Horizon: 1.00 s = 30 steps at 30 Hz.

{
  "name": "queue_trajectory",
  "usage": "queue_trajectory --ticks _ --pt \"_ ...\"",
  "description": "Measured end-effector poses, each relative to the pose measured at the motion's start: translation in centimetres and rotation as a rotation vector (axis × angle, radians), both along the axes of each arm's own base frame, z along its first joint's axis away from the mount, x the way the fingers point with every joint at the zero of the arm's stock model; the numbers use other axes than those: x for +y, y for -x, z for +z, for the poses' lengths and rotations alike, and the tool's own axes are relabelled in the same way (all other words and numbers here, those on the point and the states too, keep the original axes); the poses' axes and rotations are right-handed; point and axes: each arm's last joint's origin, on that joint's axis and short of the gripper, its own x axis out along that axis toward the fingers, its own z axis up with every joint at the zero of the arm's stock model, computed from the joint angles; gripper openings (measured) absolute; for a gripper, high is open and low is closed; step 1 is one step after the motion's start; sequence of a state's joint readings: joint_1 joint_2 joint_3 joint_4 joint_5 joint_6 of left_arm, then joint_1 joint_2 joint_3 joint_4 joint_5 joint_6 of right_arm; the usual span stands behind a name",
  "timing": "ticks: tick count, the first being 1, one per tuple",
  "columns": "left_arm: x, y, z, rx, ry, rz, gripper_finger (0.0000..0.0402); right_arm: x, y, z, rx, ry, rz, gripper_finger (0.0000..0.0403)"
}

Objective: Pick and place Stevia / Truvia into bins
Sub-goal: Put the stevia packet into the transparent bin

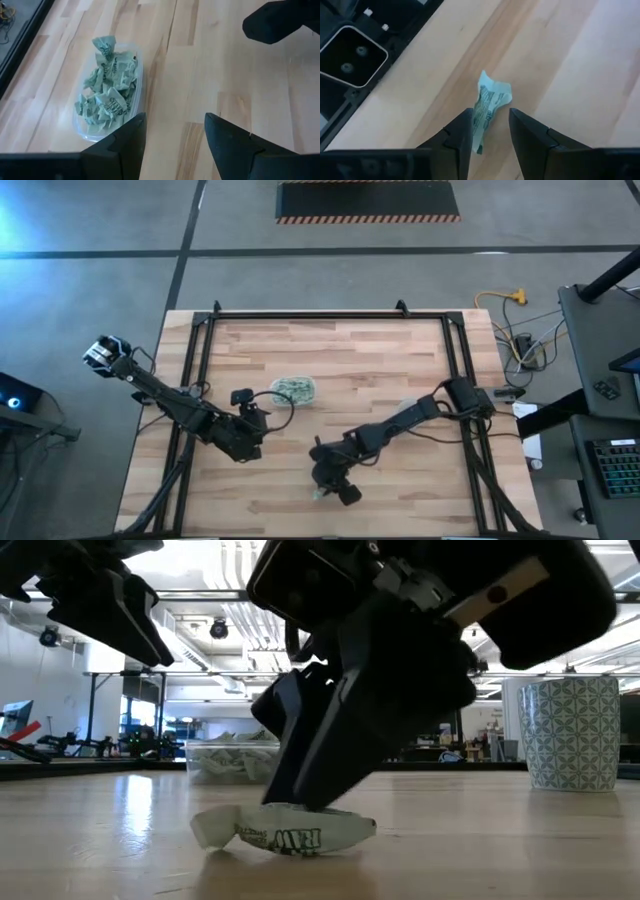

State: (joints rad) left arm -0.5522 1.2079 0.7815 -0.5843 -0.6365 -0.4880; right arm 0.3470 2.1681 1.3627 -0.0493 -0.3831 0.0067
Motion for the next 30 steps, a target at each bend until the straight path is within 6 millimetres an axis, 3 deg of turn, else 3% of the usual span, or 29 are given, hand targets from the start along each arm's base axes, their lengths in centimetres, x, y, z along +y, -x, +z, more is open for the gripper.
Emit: queue_trajectory --ticks 10,22,30 --pt "-0.01 0.01 -0.01 0.0 0.002 0.001 0.0185 -0.03 0.17 -0.23 0.003 0.006 0.005 0.01" --pt "0.0 0.02 -0.03 0.001 0.001 0.001 0.0185 0.01 0.23 -0.27 -0.022 0.031 0.044 0.0013" --pt "0.0 0.02 -0.04 0.001 0.001 0.001 0.0185 -0.08 0.37 -0.01 -0.032 0.06 0.06 0.0009"
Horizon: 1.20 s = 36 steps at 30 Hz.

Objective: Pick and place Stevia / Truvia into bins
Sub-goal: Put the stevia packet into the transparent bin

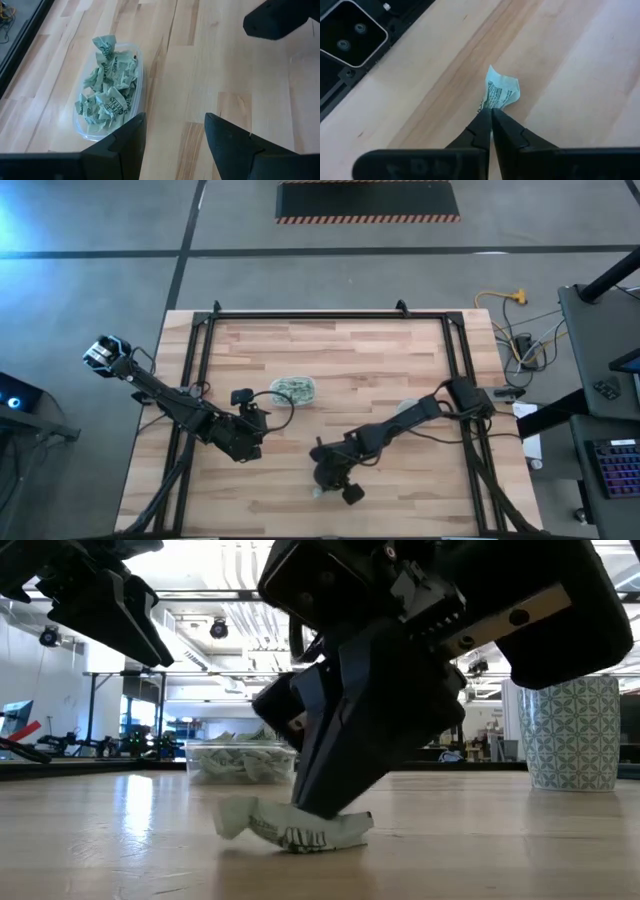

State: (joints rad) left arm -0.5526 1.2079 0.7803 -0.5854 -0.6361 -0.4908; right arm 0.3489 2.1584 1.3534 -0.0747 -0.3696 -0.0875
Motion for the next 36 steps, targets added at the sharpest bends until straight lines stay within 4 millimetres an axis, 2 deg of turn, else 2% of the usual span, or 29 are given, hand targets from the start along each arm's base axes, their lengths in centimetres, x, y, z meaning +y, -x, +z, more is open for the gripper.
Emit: queue_trajectory --ticks 8,12,16,19,25,29,36 --pt "0.0 0.0 0.0 0.001 0.0 0.0 0.0185 -1.3 0.3 4.0 -0.121 0.165 -0.088 0.0009" --pt "0.0 0.0 0.0 0.002 -0.001 0.0 0.0185 -2.2 0.3 5.7 -0.221 0.321 -0.183 0.0009" --pt "0.0 0.0 0.0 0.003 -0.001 0.0 0.0185 -4.2 -0.2 6.9 -0.311 0.531 -0.332 0.0009" --pt "0.0 0.0 0.0 0.006 -0.003 0.0 0.0185 -6.3 -0.9 7.4 -0.352 0.619 -0.417 0.0009" --pt "0.1 0.1 -0.1 0.019 -0.007 -0.002 0.0185 -11.3 -1.9 7.5 -0.343 0.657 -0.518 0.0009" --pt "0.1 0.2 -0.1 0.029 -0.012 -0.003 0.0185 -14.2 -2.2 7.3 -0.319 0.61 -0.533 0.0009" --pt "0.1 0.2 -0.1 0.031 -0.014 -0.004 0.0185 -16.7 -2.1 6.9 -0.293 0.515 -0.523 0.0009"
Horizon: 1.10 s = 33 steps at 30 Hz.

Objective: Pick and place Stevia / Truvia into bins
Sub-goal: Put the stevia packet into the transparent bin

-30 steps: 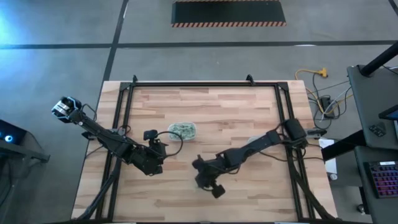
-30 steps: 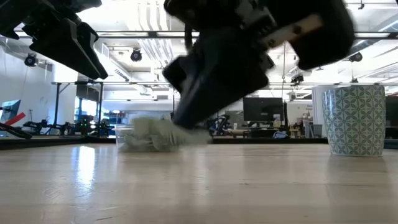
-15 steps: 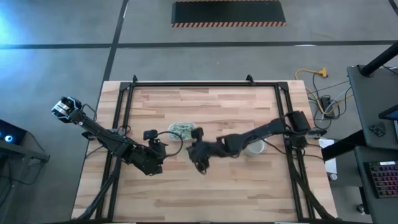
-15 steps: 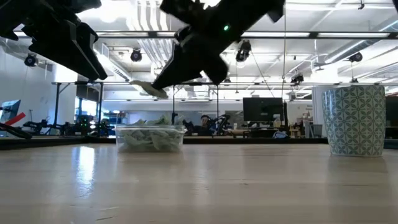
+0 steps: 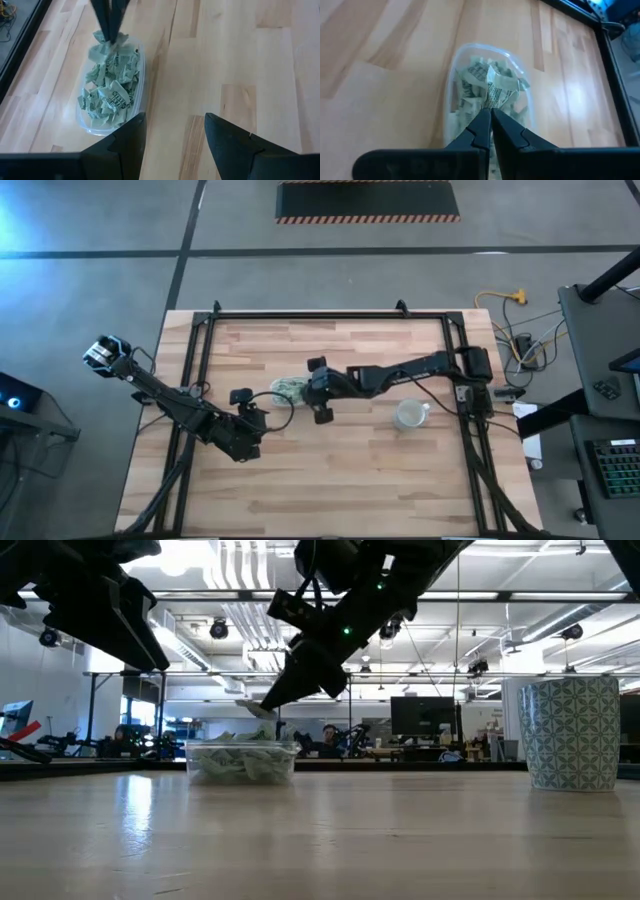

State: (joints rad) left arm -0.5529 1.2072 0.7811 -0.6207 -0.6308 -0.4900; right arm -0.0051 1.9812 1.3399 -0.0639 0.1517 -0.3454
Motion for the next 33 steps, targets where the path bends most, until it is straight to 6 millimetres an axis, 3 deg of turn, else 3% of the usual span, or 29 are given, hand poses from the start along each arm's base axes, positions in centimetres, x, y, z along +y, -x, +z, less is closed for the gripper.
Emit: queue_trajectory --ticks 16,23,33 --pt "0.0 -0.1 0.0 -0.006 0.003 0.0 0.0185 -1.2 0.3 -0.8 -0.031 -0.023 0.046 0.0009" --pt "0.0 -0.1 0.1 -0.01 0.004 0.002 0.0185 -1.5 -0.1 -2.6 -0.008 -0.035 0.027 0.0009" --pt "0.0 -0.1 0.1 -0.01 0.005 0.002 0.0185 -2.0 -0.1 -2.7 -0.006 -0.019 -0.035 0.0009"
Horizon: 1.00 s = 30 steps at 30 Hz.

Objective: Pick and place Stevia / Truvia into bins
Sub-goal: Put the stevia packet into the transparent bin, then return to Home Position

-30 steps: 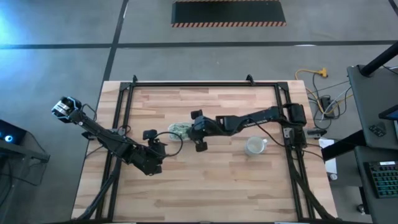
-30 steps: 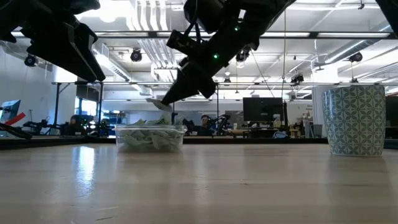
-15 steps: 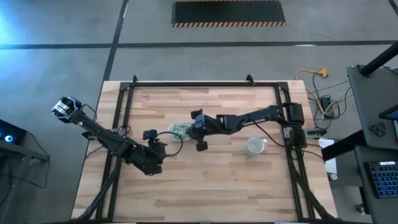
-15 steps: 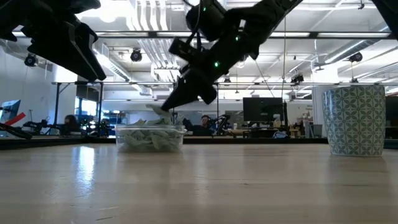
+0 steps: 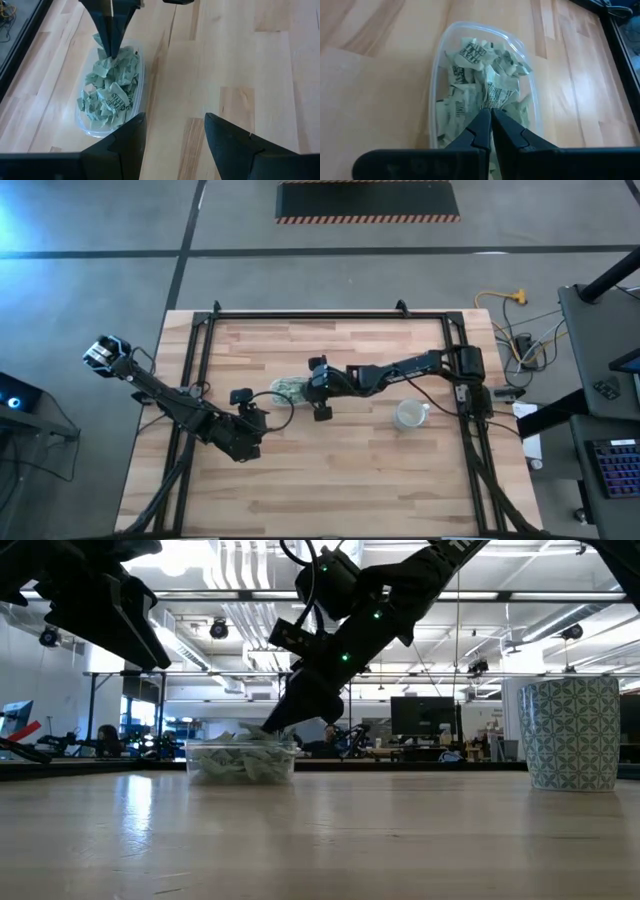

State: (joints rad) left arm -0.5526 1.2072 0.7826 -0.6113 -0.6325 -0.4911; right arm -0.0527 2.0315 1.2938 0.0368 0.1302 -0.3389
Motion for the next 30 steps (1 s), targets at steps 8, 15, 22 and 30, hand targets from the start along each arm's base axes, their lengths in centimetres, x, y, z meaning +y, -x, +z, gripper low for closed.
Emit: queue_trajectory --ticks 8,15,22,30 --pt "0.0 0.0 0.0 0.0 0.0 0.0 0.0185 -0.1 0.0 -0.3 0.007 -0.003 -0.003 0.0049" --pt "0.0 0.0 0.0 0.0 0.001 0.0 0.0185 0.1 -0.2 0.0 -0.005 -0.01 -0.006 0.0117" --pt "-0.1 -0.2 0.2 -0.016 -0.015 -0.024 0.0185 1.4 -0.5 2.7 -0.06 -0.005 0.027 0.0142" --pt "1.2 -0.8 1.5 -0.138 -0.191 0.126 0.0185 3.5 2.6 8.5 -0.036 0.051 0.126 0.0139"
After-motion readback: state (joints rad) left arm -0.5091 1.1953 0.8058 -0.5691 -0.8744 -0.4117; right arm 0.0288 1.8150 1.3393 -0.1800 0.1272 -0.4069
